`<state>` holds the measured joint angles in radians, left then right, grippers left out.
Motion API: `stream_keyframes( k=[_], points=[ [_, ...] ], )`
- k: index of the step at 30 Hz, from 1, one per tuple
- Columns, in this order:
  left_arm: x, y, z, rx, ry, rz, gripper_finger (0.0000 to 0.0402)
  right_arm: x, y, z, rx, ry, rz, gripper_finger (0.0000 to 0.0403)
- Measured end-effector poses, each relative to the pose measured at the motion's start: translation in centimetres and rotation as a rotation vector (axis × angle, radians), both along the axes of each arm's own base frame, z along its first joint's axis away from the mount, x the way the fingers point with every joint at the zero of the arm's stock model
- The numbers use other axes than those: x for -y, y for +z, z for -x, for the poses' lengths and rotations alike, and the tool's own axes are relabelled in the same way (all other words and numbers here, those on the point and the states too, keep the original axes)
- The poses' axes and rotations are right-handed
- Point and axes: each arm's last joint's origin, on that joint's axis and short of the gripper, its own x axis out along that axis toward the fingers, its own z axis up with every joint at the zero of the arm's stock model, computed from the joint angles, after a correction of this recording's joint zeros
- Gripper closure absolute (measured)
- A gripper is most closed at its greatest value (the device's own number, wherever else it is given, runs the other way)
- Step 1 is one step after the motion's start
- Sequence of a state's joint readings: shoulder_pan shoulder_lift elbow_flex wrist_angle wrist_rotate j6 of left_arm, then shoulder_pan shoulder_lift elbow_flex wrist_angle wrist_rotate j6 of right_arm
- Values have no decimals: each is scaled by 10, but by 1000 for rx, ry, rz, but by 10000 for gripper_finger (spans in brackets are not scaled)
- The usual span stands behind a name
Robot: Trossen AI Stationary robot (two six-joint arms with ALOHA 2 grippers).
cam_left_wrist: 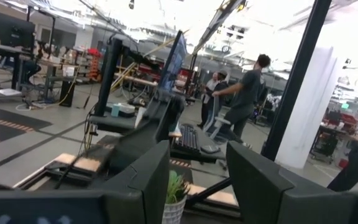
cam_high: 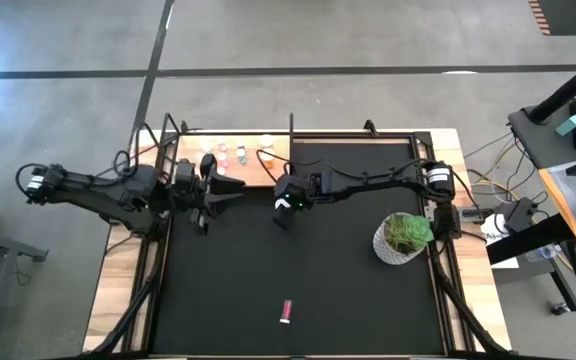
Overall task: Pick and place medicine bottles onto shelf by color
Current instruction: Put the orange capsule bottle into the shelf
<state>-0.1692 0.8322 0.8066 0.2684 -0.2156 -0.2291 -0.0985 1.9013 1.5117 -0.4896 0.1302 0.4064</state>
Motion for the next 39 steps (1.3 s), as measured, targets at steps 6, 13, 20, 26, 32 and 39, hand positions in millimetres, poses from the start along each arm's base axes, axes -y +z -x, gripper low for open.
stream_keyframes(
  k=[6,13,20,26,32,39],
  points=[
    [2,-7,-10,-46,2,-3,237,-2,40,10,49,23,18,132],
    [-7,-28,-18,-251,190,-5,182,-6,99,47,105,23,23,135],
    [-19,-76,-46,-549,326,-135,168,-14,152,94,226,63,66,142],
    [-28,-113,-80,-713,357,-231,168,-25,154,122,235,29,119,140],
    [-30,-148,-102,-840,351,-287,168,-28,136,143,195,-19,109,144],
    [-29,-176,-127,-821,351,-280,168,-29,116,158,145,-20,107,142]
  ],
)
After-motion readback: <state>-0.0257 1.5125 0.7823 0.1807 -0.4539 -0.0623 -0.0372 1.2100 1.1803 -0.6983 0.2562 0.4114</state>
